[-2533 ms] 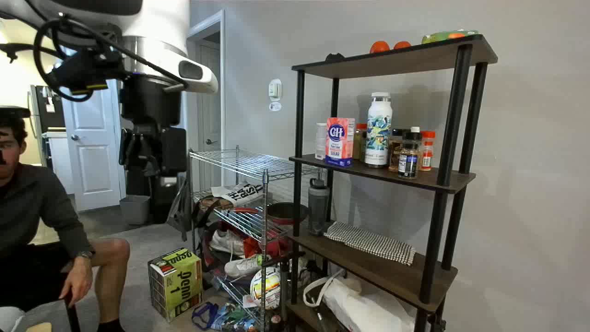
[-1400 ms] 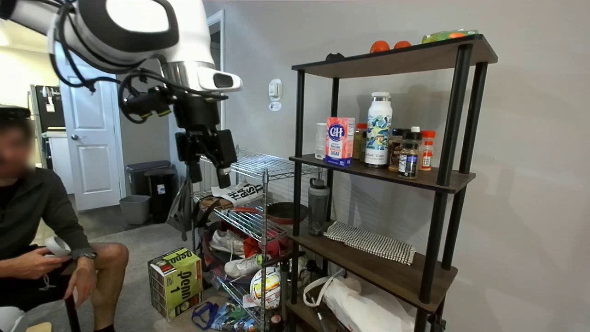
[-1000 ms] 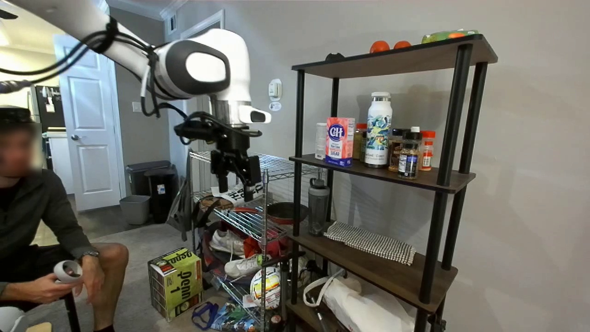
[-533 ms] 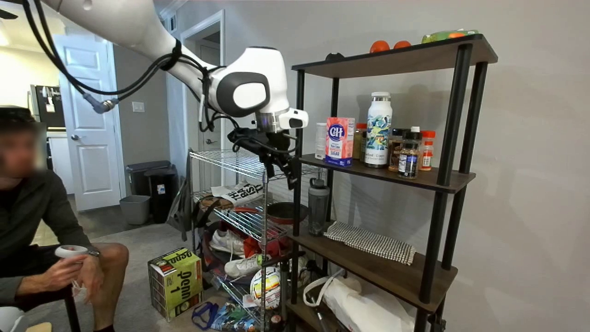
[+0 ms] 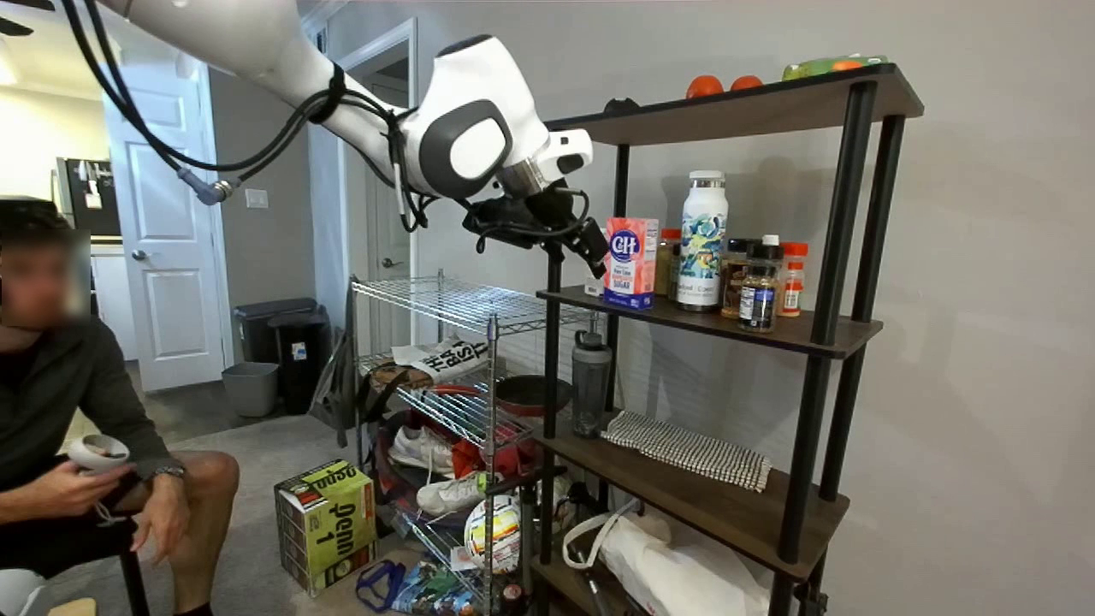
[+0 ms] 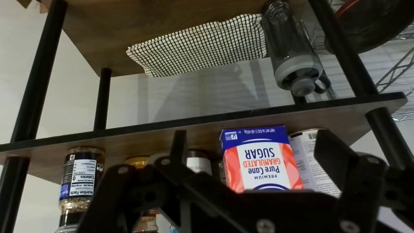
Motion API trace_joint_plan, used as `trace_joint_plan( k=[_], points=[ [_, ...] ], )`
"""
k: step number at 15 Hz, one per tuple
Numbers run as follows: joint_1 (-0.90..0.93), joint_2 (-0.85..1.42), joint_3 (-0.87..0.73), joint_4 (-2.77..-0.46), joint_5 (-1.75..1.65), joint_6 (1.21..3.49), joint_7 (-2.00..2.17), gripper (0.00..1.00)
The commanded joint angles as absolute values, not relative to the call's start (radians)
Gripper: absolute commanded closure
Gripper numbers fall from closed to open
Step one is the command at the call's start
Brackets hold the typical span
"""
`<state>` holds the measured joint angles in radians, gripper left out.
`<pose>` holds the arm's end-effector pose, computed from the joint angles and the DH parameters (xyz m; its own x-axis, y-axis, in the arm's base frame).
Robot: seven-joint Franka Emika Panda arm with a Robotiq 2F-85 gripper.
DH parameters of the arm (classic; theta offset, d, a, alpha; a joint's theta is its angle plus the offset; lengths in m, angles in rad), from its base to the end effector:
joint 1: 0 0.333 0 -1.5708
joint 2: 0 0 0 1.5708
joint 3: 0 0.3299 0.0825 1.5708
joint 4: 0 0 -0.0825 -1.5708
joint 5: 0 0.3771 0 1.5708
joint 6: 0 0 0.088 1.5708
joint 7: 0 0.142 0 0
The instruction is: Move the small bottle on the top shelf to the left
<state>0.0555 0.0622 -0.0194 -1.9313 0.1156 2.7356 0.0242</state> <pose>0.6410 0.0206 0.5323 0.7374 -0.1026 0.6677 -0.0292 -0.9923 -0.1202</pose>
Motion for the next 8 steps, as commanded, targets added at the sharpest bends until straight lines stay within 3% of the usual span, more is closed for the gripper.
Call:
trace_joint_plan(
  k=[1,8],
  points=[
    [0.04,0.062,-0.005,-1.93,0.107,2.737,0.03,0.0],
    [0.04,0.075,-0.01,-1.931,0.08,2.782,0.05,0.0]
  ],
)
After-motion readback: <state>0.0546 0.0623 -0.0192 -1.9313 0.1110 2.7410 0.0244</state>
